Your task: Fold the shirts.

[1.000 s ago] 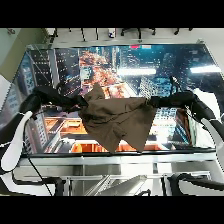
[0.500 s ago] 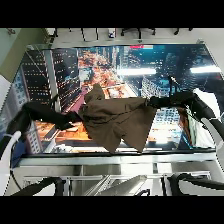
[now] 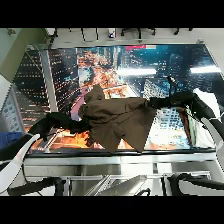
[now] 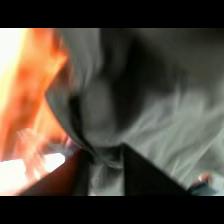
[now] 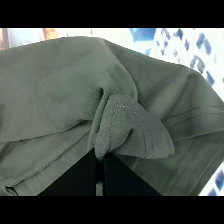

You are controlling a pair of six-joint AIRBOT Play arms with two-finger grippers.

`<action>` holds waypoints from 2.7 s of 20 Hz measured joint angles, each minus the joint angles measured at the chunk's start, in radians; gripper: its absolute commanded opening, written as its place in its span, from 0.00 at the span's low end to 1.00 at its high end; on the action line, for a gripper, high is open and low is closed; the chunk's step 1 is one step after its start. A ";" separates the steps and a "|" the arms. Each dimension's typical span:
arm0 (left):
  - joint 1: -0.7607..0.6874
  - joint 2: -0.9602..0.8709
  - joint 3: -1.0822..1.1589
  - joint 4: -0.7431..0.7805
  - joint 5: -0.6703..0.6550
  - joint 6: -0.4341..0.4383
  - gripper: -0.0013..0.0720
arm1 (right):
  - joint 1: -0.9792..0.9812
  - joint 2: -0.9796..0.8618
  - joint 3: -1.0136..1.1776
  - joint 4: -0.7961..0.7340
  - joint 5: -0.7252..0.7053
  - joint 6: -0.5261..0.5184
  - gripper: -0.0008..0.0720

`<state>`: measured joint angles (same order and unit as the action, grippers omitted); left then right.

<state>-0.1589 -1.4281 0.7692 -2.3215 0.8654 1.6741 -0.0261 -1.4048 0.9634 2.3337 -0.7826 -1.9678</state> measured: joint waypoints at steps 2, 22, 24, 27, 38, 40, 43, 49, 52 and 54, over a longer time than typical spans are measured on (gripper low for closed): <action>-0.010 -0.048 0.052 -0.003 0.017 0.006 0.05 | 0.000 0.001 0.000 0.000 -0.005 0.000 0.05; 0.582 0.696 1.353 -0.007 0.275 -0.108 0.05 | -0.249 0.791 0.806 -0.142 -0.076 -0.016 0.05; 0.615 0.658 1.441 -0.008 0.315 -0.131 0.05 | -0.252 0.821 0.824 -0.208 -0.069 -0.019 0.05; 0.600 0.589 1.431 -0.021 0.383 -0.148 0.05 | -0.254 0.782 0.825 -0.235 -0.128 -0.021 0.05; 0.188 0.070 0.730 0.123 0.196 -0.018 0.05 | -0.124 0.150 0.289 -0.032 -0.140 -0.046 0.05; 0.187 -0.102 0.733 0.146 0.160 -0.011 0.05 | -0.113 -0.028 0.271 -0.023 -0.080 -0.047 0.05; 0.188 -0.350 0.846 0.161 0.127 0.000 0.05 | -0.107 -0.255 0.353 -0.009 -0.030 -0.038 0.05; 0.190 -0.632 1.229 0.172 0.127 -0.055 0.05 | -0.119 -0.555 0.753 -0.003 -0.043 0.064 0.05; 0.207 -0.631 1.265 0.179 0.137 -0.085 0.05 | -0.122 -0.596 0.883 -0.042 -0.109 0.091 0.05; 0.222 -0.589 1.228 0.187 0.147 -0.095 0.05 | -0.122 -0.592 0.922 -0.098 -0.160 0.103 0.05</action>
<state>0.0635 -2.0171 1.9976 -2.1345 1.0122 1.5787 -0.1478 -1.9965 1.8858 2.2356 -0.9428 -1.8652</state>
